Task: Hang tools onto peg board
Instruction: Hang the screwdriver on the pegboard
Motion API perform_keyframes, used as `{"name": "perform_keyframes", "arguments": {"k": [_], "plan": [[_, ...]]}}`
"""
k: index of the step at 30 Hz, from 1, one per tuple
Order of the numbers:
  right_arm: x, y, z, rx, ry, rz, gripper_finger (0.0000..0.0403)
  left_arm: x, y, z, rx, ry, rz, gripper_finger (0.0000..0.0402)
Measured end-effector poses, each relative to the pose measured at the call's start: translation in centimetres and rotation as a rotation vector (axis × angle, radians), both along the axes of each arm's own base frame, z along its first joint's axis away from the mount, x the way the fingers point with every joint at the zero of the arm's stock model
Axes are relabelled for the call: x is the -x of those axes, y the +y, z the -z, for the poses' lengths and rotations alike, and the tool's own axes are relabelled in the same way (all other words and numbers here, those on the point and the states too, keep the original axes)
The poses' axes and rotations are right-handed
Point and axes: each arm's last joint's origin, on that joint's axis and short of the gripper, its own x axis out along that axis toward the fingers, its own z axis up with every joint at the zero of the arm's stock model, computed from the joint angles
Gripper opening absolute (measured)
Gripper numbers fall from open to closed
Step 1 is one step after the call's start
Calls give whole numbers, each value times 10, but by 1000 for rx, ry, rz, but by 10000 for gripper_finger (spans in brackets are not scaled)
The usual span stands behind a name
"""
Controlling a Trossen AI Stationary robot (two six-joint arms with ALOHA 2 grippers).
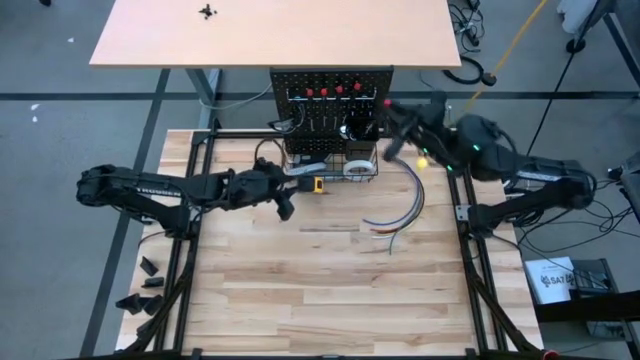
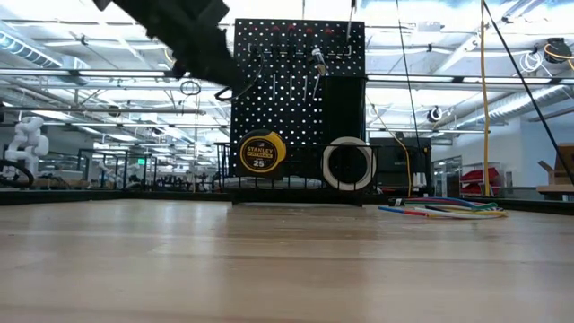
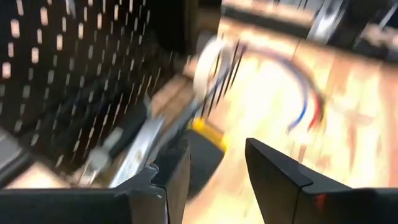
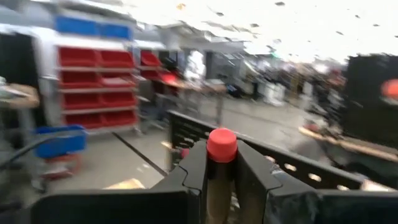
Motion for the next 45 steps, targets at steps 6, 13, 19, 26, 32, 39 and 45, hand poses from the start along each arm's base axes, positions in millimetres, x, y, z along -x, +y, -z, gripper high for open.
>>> {"name": "perform_keyframes", "arguments": {"k": [6, 13, 19, 26, 32, 39, 45], "plan": [[-20, -30, -14, -78, 76, 73, 44, 9, 0, 13, 17, 162, -8, 157], [-42, -57, -14, -150, 146, 149, 44, 11, 0, 15, -13, 207, 15, 157], [-53, -71, -5, -169, 168, 183, 44, 13, -1, 17, -12, 242, 16, 157], [-53, -80, -2, -179, 166, 221, 44, 14, -1, 19, -11, 258, 16, 157], [-51, -83, -3, -183, 155, 273, 44, 14, -1, 18, -10, 257, 15, 157], [-53, -84, -1, -182, 160, 276, 44, 14, -1, 18, -11, 256, 15, 157], [-54, -85, 0, -180, 166, 279, 47, 14, -1, 18, -11, 256, 16, 157]]}}
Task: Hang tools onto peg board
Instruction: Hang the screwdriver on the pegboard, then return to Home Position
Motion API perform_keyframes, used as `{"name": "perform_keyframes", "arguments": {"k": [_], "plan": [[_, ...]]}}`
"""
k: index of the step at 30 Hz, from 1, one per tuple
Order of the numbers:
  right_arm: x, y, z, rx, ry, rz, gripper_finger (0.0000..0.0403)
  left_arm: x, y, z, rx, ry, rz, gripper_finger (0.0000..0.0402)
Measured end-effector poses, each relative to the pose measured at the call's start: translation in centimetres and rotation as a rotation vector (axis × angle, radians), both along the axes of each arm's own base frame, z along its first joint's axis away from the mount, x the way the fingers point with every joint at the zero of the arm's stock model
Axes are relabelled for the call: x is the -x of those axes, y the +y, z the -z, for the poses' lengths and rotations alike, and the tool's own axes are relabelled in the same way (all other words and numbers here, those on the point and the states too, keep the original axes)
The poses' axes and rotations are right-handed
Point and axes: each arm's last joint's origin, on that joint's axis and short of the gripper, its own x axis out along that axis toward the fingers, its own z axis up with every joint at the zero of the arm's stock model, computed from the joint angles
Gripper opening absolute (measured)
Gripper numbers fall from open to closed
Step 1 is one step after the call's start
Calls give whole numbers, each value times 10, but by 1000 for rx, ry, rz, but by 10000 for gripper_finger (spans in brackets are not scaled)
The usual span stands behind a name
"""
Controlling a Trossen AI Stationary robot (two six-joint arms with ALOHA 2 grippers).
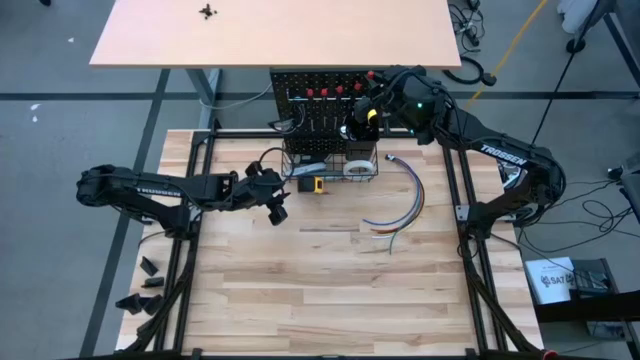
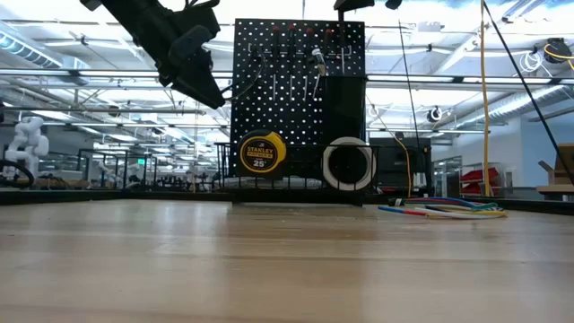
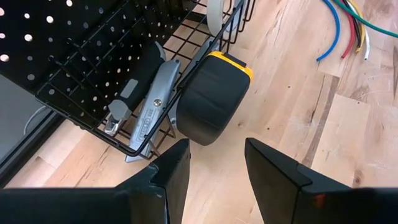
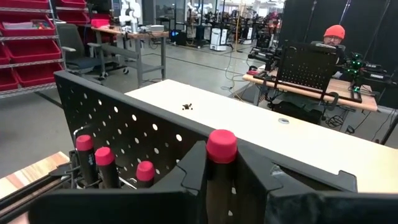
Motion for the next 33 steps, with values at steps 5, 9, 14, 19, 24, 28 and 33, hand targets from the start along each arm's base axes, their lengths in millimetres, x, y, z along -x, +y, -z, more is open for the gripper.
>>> {"name": "perform_keyframes", "arguments": {"k": [5, 9, 14, 19, 24, 28, 33], "plan": [[0, 0, 0, 1, -2, 1, 102, 0, 0, 0, 0, 0, 0, 157], [0, 0, 0, 1, -2, 1, 132, 0, 0, 0, 0, 0, 0, 157], [0, 0, 0, 1, -1, 0, 142, 0, 0, 0, 0, 0, 0, 157], [0, 0, 0, 1, -1, 0, 140, 0, 0, 0, 0, 0, 0, 157], [4, 5, -5, 9, -19, -11, 139, 2, -1, -3, 16, -13, 18, 157], [13, 14, -15, 24, -47, -36, 139, 9, -2, -15, 36, -81, 45, 157], [21, 31, -22, 20, -59, -166, 139, 21, -3, -40, -6, -232, 73, 157]]}}
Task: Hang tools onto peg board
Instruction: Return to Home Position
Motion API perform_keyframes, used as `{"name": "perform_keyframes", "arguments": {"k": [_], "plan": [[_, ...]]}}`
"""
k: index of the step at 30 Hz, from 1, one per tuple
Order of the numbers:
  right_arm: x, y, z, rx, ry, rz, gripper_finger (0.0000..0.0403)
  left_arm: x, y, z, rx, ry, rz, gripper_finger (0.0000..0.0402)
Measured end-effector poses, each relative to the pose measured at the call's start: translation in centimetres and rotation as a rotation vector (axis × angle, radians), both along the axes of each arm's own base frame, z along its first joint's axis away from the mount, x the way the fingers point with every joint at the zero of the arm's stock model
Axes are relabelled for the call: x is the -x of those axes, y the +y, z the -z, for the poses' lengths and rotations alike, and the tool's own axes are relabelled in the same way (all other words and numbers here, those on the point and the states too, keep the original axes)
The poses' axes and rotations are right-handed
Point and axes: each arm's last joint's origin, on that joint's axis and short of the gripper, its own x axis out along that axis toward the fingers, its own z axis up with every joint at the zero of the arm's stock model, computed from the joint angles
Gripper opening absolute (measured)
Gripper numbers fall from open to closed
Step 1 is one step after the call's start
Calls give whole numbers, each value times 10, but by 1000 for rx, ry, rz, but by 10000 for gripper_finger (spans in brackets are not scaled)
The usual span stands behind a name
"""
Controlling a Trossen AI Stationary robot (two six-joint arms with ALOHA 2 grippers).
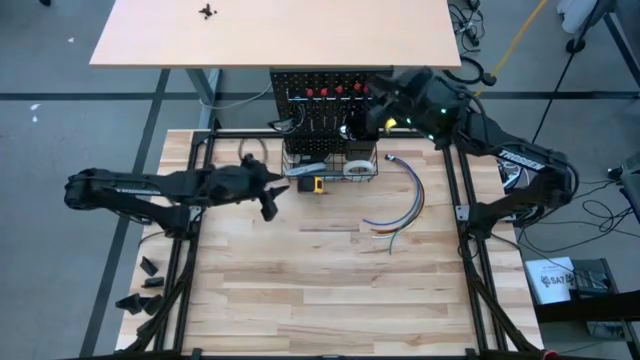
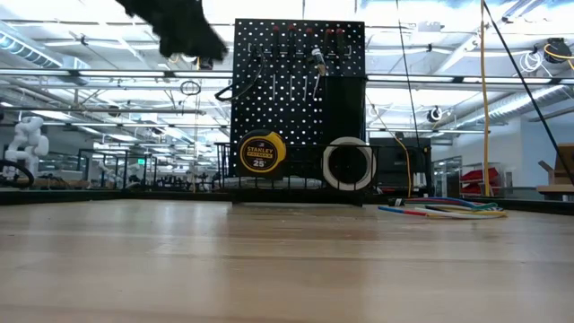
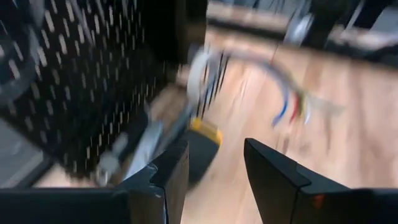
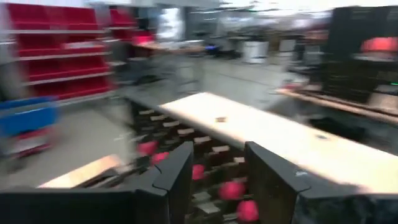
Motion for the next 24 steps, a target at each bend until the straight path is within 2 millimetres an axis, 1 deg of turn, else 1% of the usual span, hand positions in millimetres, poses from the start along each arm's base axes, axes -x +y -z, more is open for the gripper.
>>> {"name": "perform_keyframes", "arguments": {"k": [4, 6, 9, 13, 16, 19, 24], "plan": [[0, 14, 3, -36, 51, -249, 139, 10, -2, -28, -76, -195, 75, 157], [-2, 20, 7, -61, 83, -341, 139, 17, -2, -43, -121, -300, 94, 157], [-2, 27, 12, -104, 129, -415, 139, 30, -3, -64, -165, -450, 92, 157], [0, 35, 19, -143, 197, -438, 139, 53, 0, -84, -184, -599, 52, 157], [7, 42, 20, -158, 233, -456, 139, 73, 3, -90, -195, -632, 20, 157], [12, 45, 20, -165, 256, -466, 139, 90, 6, -91, -205, -625, -15, 157], [19, 48, 20, -172, 283, -472, 139, 109, 9, -86, -207, -557, -54, 157]]}}
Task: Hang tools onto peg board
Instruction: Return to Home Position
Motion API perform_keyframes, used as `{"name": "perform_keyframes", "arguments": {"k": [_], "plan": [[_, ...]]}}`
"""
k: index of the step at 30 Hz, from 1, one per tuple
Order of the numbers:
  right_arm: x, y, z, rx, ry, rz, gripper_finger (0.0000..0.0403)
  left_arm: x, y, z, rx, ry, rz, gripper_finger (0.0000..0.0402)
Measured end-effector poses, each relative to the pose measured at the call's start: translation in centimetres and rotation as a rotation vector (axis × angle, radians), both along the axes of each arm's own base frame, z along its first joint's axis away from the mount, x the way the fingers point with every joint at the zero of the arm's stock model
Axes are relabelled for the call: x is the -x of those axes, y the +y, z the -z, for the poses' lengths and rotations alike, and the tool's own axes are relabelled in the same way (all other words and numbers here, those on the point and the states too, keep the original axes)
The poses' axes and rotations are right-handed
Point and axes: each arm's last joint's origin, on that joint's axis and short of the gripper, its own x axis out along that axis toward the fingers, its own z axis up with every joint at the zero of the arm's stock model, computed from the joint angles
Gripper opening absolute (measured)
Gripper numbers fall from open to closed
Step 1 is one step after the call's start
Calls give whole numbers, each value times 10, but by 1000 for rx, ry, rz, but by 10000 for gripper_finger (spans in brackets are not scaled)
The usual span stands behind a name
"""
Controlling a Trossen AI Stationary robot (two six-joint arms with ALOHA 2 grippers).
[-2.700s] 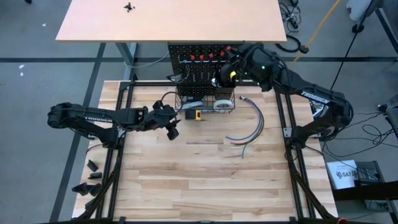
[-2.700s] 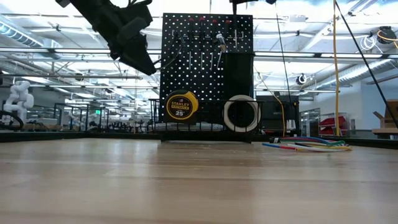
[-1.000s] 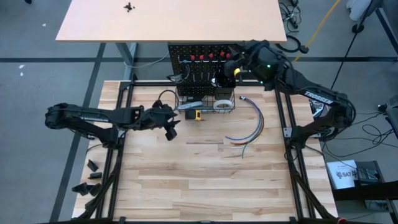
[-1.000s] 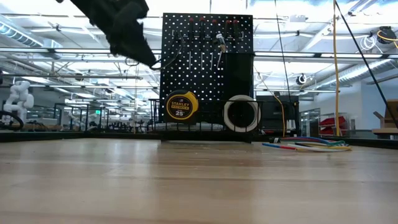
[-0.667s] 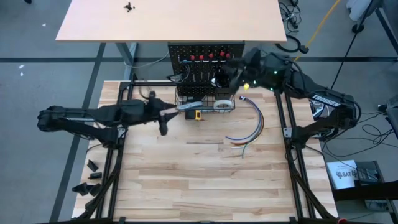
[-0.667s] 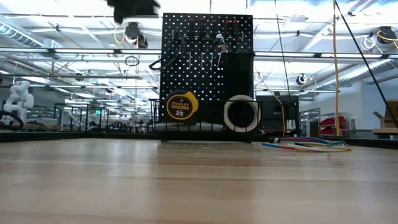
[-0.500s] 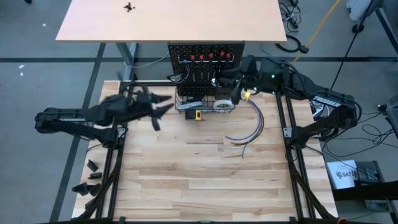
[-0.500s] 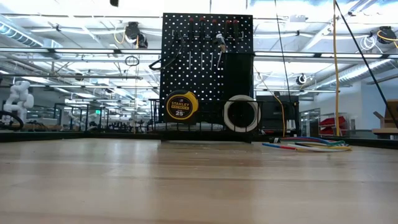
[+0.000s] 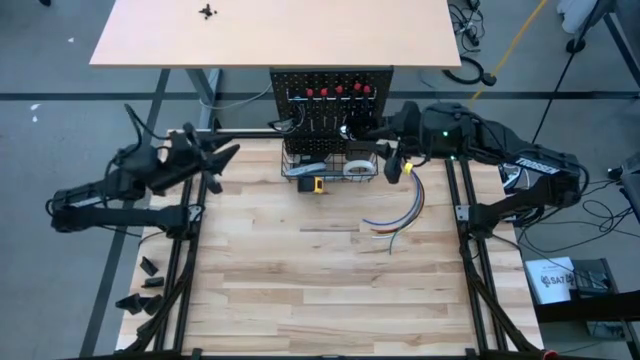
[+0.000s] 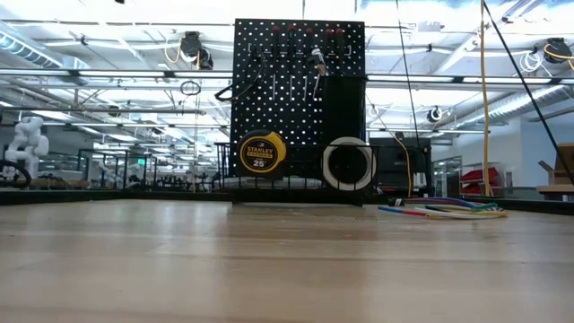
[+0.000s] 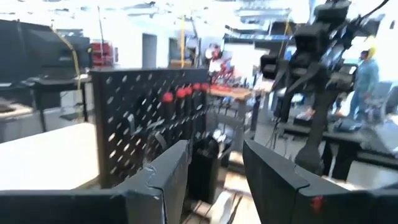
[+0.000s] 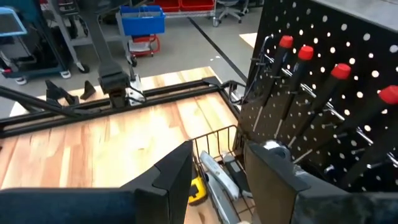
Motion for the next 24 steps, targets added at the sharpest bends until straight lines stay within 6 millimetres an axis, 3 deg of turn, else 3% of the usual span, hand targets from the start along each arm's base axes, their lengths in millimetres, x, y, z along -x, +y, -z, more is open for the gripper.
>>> {"name": "perform_keyframes", "arguments": {"k": [8, 14, 24], "plan": [[4, 1, 19, -1, 27, -22, 139, 16, 0, 15, 70, 123, 20, 157], [24, 4, 44, 19, -73, -27, 139, 28, -2, 25, 102, 98, 12, 157], [60, 12, 122, -30, -316, -75, 139, 25, -1, 81, 236, 77, 2, 157]]}}
